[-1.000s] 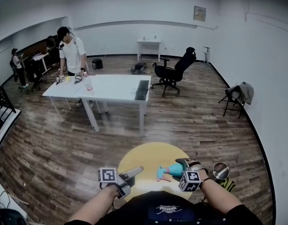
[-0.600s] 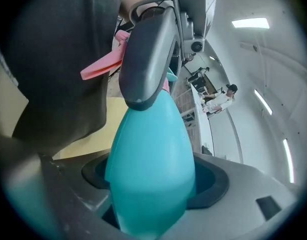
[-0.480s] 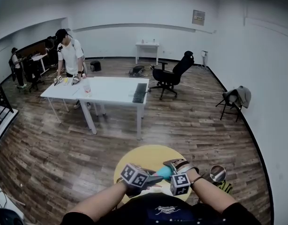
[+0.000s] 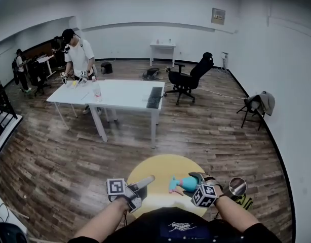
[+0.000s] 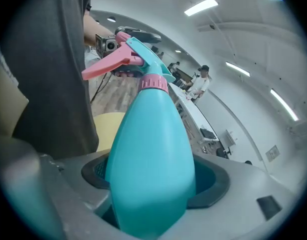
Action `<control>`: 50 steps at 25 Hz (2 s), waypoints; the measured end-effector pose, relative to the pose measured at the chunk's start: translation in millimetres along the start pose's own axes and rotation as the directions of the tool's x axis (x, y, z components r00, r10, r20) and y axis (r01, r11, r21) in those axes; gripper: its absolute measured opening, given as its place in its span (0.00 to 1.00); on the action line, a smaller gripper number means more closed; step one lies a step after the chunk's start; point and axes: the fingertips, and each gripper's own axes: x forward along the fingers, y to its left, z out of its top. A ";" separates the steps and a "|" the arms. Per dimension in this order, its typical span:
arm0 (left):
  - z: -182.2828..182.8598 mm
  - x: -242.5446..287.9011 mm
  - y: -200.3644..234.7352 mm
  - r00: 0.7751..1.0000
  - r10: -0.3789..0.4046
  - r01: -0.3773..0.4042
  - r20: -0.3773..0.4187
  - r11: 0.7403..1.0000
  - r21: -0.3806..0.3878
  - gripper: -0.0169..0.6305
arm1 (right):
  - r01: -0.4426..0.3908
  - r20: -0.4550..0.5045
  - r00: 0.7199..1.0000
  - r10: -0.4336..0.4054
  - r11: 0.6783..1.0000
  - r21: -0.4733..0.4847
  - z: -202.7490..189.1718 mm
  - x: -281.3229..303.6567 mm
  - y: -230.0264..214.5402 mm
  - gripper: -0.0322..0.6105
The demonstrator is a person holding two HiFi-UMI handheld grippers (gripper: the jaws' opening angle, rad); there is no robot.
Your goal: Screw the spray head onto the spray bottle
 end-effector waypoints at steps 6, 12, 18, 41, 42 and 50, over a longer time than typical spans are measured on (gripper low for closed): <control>-47.2 35.7 13.7 0.972 0.025 -0.014 -0.233 0.999 0.046 0.61 | 0.006 -0.026 1.000 -0.011 0.977 -0.213 23.3 8.0 2.6 0.70; -107.0 69.4 25.0 0.737 0.440 -0.017 -0.513 0.771 0.636 0.38 | 0.001 -0.103 0.993 -0.051 0.899 -0.437 19.2 20.5 2.8 0.71; -104.2 72.2 19.0 0.758 0.427 -0.003 -0.493 0.758 0.652 0.38 | 0.008 -0.091 0.995 -0.049 0.914 -0.407 20.8 15.5 2.1 0.70; -64.0 76.6 -5.2 0.906 0.264 -0.003 -0.332 0.787 0.617 0.32 | 0.075 -0.027 0.996 -0.090 0.933 -0.353 43.7 4.0 -12.6 0.71; -66.5 76.6 -7.4 0.892 0.280 0.014 -0.355 0.768 0.641 0.33 | 0.071 -0.020 0.996 -0.082 0.938 -0.340 45.4 1.5 -10.3 0.71; -51.4 75.8 -15.9 0.933 0.180 -0.030 -0.312 0.902 0.430 0.36 | -0.008 0.011 1.000 0.010 0.980 -0.197 46.8 -0.3 -5.0 0.70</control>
